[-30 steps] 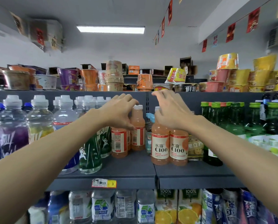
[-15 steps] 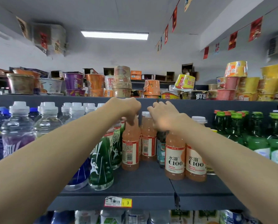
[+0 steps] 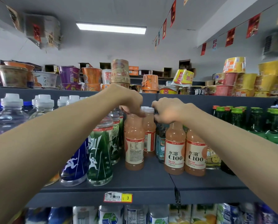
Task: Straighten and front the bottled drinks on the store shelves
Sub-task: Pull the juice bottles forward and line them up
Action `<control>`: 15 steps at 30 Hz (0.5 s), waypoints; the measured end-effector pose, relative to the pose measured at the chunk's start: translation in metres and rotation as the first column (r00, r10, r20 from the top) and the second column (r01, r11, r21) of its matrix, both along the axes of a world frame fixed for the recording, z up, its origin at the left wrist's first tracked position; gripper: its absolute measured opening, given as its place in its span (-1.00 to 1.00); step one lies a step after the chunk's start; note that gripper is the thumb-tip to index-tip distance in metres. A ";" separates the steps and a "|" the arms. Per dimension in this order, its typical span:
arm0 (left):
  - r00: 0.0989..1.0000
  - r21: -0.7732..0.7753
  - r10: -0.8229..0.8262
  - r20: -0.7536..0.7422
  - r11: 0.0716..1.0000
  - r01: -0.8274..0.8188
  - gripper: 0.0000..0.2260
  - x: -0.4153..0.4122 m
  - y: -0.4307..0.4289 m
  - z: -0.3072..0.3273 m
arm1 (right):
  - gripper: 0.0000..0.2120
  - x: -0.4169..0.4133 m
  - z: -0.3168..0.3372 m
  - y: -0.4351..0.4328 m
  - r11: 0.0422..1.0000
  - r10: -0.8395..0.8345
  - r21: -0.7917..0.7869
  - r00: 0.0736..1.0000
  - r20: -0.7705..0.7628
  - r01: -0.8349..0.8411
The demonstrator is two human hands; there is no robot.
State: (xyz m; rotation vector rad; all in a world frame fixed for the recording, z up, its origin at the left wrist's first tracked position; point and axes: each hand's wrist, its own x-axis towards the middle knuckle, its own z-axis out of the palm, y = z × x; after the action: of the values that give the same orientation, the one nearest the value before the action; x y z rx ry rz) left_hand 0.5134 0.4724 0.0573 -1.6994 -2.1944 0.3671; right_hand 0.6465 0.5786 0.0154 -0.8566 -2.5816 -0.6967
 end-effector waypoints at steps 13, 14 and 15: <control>0.962 0.022 -0.218 0.163 0.976 0.217 -0.44 -0.010 -0.002 -0.004 | -0.65 0.008 -0.015 0.001 0.995 0.080 0.057 0.995 -0.054 -0.077; 0.962 0.063 -0.243 0.128 0.970 0.236 -0.43 -0.012 -0.003 -0.007 | -0.66 0.008 -0.016 0.000 0.994 0.085 0.079 0.995 -0.060 -0.080; 0.963 0.089 -0.245 0.114 0.968 0.235 -0.42 -0.014 -0.004 -0.010 | -0.66 0.008 -0.017 -0.001 0.992 0.089 0.095 0.994 -0.066 -0.083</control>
State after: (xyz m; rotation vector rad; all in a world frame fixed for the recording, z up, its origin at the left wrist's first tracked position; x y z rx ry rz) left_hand 0.4991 0.4688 0.0478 -1.9656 -2.0228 0.1176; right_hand 0.6540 0.5780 -0.0017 -0.7237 -2.4871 -0.7404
